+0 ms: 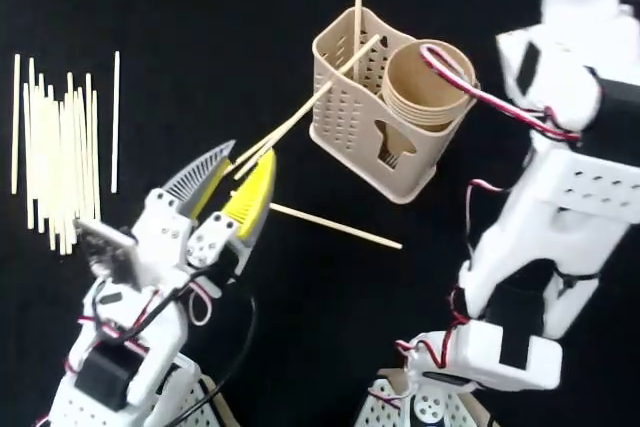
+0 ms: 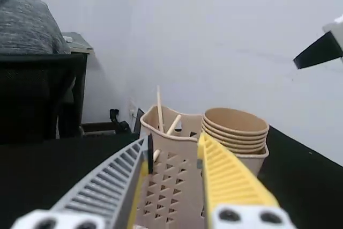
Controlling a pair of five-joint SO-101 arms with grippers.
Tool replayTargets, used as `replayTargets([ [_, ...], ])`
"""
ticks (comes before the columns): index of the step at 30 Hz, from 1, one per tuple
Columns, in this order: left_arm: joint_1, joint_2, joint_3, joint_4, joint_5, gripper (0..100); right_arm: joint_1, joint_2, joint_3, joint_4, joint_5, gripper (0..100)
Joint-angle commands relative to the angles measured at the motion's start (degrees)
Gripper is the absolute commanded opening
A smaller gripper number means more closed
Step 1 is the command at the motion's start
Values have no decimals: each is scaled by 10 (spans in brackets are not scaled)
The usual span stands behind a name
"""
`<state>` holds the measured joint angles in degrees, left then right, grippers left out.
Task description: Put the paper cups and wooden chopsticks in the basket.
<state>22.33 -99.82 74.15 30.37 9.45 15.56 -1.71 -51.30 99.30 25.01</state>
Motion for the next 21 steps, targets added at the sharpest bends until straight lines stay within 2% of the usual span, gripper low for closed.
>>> replayTargets([
  [1, 8, -3, 44, -11, -34, 156, 40, -19, 48, 19, 11, 169],
  [6, 14, 20, 73, 25, -65, 156, 93, -19, 134, 19, 52, 169],
  [9, 12, 103, 36, 33, -67, 156, 122, -19, 167, 18, 68, 169],
  [12, 13, 243, -34, 38, -97, 152, 135, -19, 202, 14, 101, 169],
  [16, 15, 425, -169, 92, -102, 152, 164, -19, 243, -11, 132, 169],
  [21, 8, 581, -298, 105, -134, 155, 201, -19, 309, -64, 170, 169],
])
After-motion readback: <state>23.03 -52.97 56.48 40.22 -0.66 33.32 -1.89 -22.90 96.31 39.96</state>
